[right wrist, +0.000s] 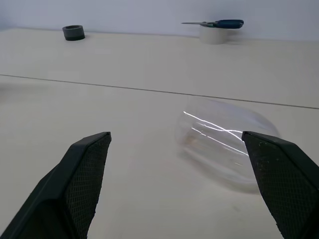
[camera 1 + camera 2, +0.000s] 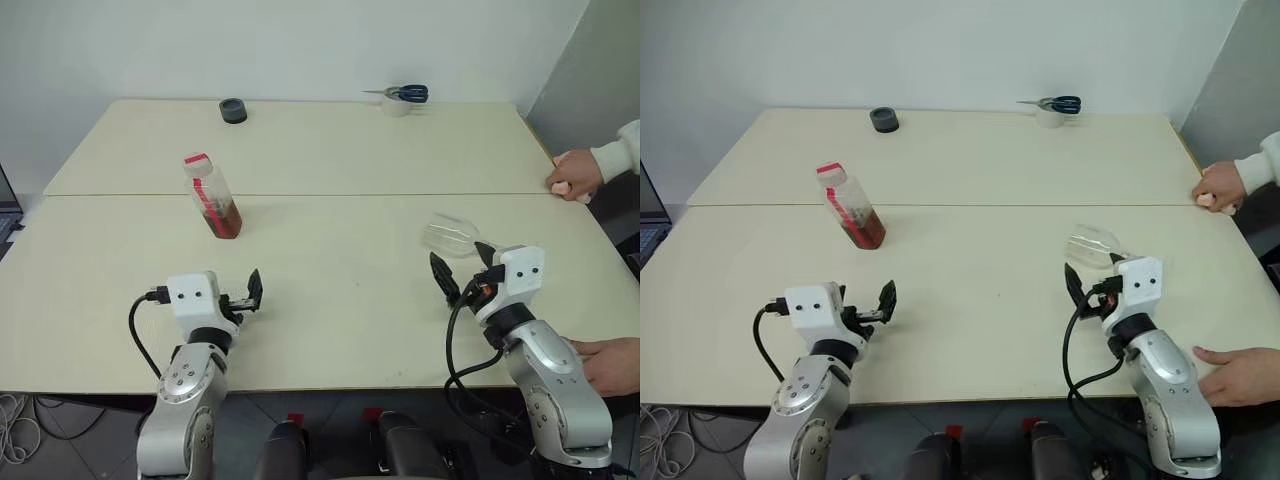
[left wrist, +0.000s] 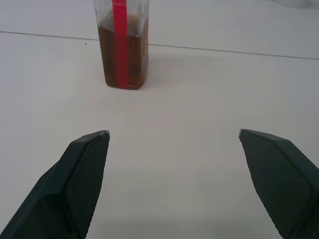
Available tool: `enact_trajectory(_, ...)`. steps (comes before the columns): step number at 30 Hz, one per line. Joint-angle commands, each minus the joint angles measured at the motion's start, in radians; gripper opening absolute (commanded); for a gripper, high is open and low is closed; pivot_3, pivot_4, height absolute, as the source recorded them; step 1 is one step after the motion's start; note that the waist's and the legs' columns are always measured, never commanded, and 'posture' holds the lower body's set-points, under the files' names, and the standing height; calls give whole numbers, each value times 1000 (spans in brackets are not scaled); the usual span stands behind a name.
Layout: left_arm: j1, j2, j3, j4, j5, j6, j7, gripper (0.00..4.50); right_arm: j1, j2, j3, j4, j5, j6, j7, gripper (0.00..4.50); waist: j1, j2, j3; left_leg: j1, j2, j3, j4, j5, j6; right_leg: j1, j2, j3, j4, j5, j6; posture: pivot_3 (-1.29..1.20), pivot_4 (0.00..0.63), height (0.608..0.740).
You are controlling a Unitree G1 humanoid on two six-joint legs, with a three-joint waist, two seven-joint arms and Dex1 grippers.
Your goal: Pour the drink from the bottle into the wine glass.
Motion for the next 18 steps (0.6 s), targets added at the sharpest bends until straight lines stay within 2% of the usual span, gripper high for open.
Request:
enact_trajectory(1, 18, 9, 4, -56, 34, -12, 13, 4472, -15, 0, 1, -17, 10, -31, 4, 4500, 0, 0, 0, 0, 0, 0, 0, 0, 0, 0, 0, 0, 0, 0, 0, 0, 150, 740)
enact_trajectory(18, -8, -21, 56, -31, 22, -44, 25, 4472, -18, 5, -2, 4, 15, -34, 1, 4500, 0, 0, 0, 0, 0, 0, 0, 0, 0, 0, 0, 0, 0, 0, 0, 0, 150, 740)
